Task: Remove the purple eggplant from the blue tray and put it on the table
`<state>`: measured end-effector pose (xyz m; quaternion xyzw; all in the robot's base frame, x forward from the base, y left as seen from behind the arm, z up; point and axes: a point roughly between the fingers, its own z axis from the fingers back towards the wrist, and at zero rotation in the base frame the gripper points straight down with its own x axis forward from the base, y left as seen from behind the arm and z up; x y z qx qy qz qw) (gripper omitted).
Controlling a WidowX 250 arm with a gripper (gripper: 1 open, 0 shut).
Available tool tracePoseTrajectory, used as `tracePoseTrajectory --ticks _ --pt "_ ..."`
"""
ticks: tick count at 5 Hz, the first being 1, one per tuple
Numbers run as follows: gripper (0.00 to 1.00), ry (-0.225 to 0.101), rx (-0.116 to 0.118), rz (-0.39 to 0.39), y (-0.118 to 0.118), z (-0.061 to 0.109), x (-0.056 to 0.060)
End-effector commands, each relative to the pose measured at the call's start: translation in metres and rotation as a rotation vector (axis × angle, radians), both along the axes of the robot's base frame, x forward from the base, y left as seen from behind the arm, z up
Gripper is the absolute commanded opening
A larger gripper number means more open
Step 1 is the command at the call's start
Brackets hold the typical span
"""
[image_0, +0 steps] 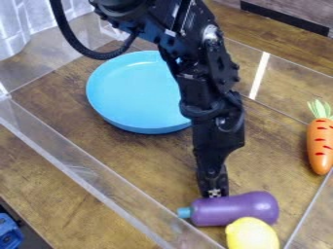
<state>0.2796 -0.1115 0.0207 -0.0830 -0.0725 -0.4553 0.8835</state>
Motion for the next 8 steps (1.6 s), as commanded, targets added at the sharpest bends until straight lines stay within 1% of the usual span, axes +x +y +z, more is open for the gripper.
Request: tracePoseTrajectory --ticks 1,2,3,4,5,6,7,8 --pt "1.00 -0.023 -0.023 0.062 0.000 0.010 0.010" --pt "1.00 -0.016 -0.028 0.101 -0.002 0.007 0.016" --pt "1.00 -0.009 -0.032 0.029 -0.011 0.011 0.012" --pt "0.00 -0.001 -0.035 -0.043 -0.019 0.016 0.008" --pt "0.00 0.004 -0.036 -0.084 -0.020 0.011 0.006" --pt "1.00 0.012 -0.036 -0.124 -0.022 0.007 0.005" --pt "0.00 0.018 -0.035 -0.166 -0.023 0.005 0.003" --pt "0.00 0.023 -0.035 -0.170 -0.027 0.003 -0.005"
